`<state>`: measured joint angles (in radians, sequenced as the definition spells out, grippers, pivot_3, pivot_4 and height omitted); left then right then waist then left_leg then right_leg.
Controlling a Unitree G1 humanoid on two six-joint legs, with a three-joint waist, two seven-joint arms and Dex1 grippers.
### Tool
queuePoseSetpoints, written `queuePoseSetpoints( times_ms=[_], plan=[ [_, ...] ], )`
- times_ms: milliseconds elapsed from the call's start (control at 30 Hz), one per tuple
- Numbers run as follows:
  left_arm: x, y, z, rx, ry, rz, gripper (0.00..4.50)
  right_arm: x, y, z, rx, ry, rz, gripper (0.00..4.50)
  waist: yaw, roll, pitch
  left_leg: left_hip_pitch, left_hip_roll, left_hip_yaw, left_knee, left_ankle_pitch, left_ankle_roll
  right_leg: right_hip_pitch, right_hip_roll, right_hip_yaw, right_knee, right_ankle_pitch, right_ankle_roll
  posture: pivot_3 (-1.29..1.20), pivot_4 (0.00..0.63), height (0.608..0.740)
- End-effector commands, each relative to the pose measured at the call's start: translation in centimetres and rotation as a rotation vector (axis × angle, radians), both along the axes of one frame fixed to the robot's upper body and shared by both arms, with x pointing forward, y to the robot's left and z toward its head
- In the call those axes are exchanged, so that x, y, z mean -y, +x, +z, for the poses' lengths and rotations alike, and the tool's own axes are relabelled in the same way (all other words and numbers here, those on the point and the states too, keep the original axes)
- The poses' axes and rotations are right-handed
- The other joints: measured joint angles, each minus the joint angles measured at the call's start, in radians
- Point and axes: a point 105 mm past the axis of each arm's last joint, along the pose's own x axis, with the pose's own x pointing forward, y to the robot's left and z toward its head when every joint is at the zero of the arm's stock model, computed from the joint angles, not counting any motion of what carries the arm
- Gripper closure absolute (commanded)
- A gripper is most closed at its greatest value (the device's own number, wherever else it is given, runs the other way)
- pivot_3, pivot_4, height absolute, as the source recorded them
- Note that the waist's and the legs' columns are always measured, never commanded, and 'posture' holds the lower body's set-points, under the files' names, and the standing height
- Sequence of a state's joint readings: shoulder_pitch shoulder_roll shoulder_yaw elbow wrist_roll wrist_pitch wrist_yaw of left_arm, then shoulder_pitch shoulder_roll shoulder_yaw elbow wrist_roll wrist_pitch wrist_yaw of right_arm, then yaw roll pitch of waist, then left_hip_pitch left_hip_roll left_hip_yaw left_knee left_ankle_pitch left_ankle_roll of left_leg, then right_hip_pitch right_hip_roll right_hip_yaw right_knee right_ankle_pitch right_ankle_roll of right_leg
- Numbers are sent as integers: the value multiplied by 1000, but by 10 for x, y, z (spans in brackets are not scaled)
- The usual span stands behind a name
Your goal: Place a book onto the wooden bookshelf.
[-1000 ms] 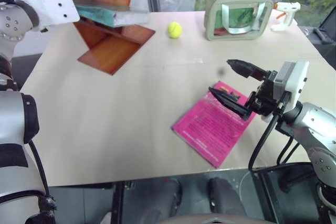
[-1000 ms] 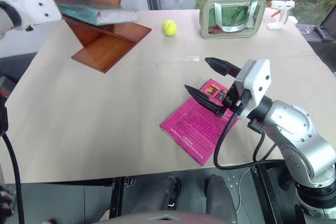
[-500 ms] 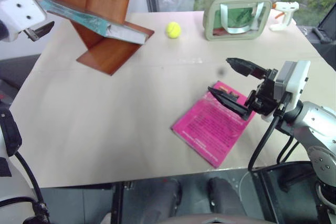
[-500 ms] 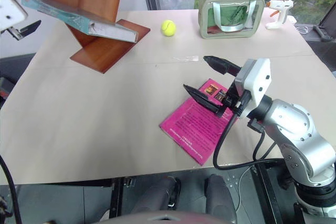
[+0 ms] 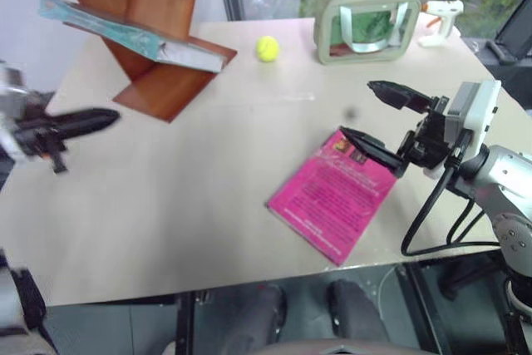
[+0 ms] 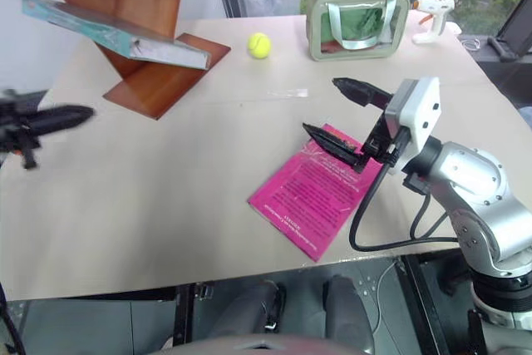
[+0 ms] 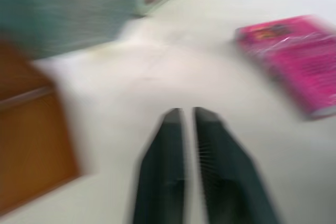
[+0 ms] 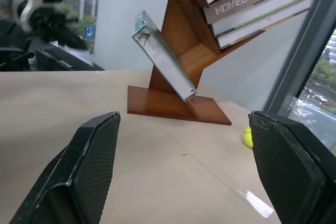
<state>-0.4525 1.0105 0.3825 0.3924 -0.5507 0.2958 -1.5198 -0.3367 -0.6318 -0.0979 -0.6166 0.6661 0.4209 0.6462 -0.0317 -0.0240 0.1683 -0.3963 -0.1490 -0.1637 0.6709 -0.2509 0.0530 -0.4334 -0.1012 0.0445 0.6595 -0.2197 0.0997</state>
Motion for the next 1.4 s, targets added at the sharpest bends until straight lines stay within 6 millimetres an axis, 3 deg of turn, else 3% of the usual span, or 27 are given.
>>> queuePoseSetpoints(
  times_ms=[33, 133, 200, 267, 367, 600, 733, 833, 967, 1067, 1100, 1167, 1267, 1400],
  plan=[
    [71, 11, 2, 158, -41, -53, 4473, 1, -7, 15, 75, 2, -6, 487, 21, 0, 0, 0, 0, 0, 0, 0, 0, 1, 0, 0, -1, 1, -1, 0, 150, 740],
    [128, 33, 2, 294, -169, 18, 4473, 0, -11, 16, 80, 0, -22, 487, 43, 0, -1, 0, 0, 0, 1, 0, 0, 2, -1, -1, -3, 3, -4, 0, 150, 740],
    [147, 52, 6, 346, -249, 119, 4473, 1, -14, 17, 79, 3, -38, 487, 49, -2, -2, -1, -1, 1, 2, 0, 0, 3, -1, -1, -3, 3, -4, 0, 150, 740],
    [147, 84, 10, 386, -307, 335, 4473, 1, -17, 17, 77, 7, -52, 487, 48, -2, -2, -1, -1, 1, 2, 0, 0, 2, -2, 0, -3, 3, -4, 0, 150, 740],
    [123, 112, 27, 452, -403, 610, 4473, 2, -20, 17, 77, 6, -73, 487, 41, -2, -3, 0, 1, 2, 2, 0, -1, 2, -3, 1, -3, 3, -4, 0, 150, 740],
    [93, 126, 39, 486, -486, 816, 4473, 2, -22, 17, 69, 15, -100, 487, 36, -1, -3, 0, 1, 7, 0, 0, 0, 0, 1, 5, -3, 3, -4, 0, 150, 740],
    [97, 122, 42, 487, -508, 774, 4473, 2, -21, 16, 64, 18, -103, 487, 41, -1, -3, 0, 1, 7, 0, 0, 0, 0, 0, 5, -3, 3, -4, 0, 150, 740],
    [126, 112, 35, 445, -490, 576, 4473, 3, -20, 14, 50, 17, -105, 487, 40, -1, -3, 0, 1, 6, 0, 0, 0, 0, 1, 5, -3, 3, -4, 0, 150, 740],
    [159, 89, 6, 324, -404, 309, 4473, 9, -17, 1, -15, -28, -133, 487, 41, -1, -3, 0, 1, 7, 0, 0, 0, 0, 1, 5, -3, 3, -4, 0, 150, 740],
    [169, 75, -14, 217, -368, 199, 4473, 23, -10, -21, -103, -105, -208, 487, 42, -1, -3, 0, 1, 7, 0, 0, 0, 0, 1, 5, -4, 3, -4, 0, 150, 740],
    [170, 71, -19, 189, -368, 181, 4238, 32, -7, -28, -124, -133, -258, 487, 43, -1, -3, 0, 1, 7, 0, 0, 0, 0, 1, 5, -4, 3, -4, 0, 150, 740],
    [171, 65, -30, 145, -335, 153, 3634, 47, -7, -42, -180, -172, -318, 0, 45, -1, -3, 0, 1, 6, 0, 0, 0, 0, 1, 5, -3, 3, -4, 0, 150, 740],
    [165, 58, -41, 99, -299, 147, 2327, 62, -21, -61, -240, -238, -349, 0, 47, 0, -3, 0, 1, 6, -1, 0, 0, 0, 1, 4, -4, 3, -4, 0, 150, 740],
    [131, 36, -64, 27, -157, 166, 746, 104, -51, -77, -338, -310, -473, 0, 45, 1, -4, 1, 1, 7, -2, 0, 0, 0, 1, 6, -4, 3, -4, 0, 150, 740]
  ],
)
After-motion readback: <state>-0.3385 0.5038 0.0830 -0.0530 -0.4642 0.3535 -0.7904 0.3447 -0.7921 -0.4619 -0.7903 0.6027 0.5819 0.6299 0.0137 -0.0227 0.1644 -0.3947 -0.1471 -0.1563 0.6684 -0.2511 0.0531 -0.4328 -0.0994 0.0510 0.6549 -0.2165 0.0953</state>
